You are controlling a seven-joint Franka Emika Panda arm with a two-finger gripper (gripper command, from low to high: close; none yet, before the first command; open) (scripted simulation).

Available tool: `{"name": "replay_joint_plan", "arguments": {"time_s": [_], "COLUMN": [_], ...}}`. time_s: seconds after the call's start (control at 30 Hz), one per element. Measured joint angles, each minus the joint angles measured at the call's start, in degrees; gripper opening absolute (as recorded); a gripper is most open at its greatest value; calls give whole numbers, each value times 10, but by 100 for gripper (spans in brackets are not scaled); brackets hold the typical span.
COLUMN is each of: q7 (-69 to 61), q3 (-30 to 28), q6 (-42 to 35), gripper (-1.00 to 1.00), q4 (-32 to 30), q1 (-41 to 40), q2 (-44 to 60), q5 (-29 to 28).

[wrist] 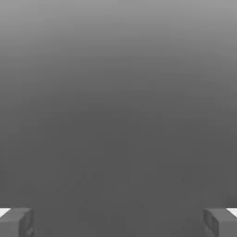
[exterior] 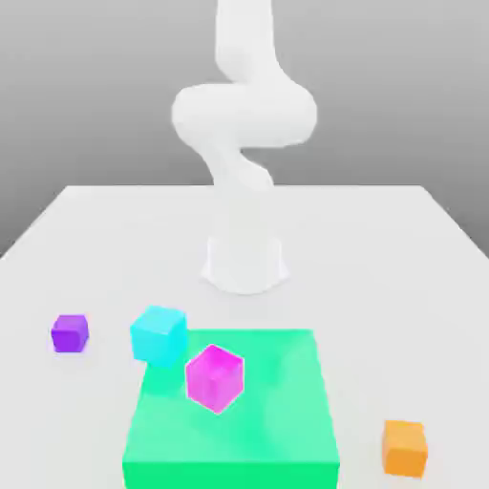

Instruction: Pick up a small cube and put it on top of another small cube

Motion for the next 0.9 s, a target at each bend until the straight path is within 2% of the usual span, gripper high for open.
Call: {"name": "replay_joint_plan", "arguments": {"time_s": [0.3,0.57,0.73,0.9], "q7": [-216,-395,-480,-533], "q3": [-46,-39,-26,-19], "q6": [65,123,163,205], "gripper": [0,0,0,0], "q4": [-18,-34,-45,-58], "q1": [122,188,218,236], "q2": [192,358,457,551], "q5": [60,100,88,29]}}
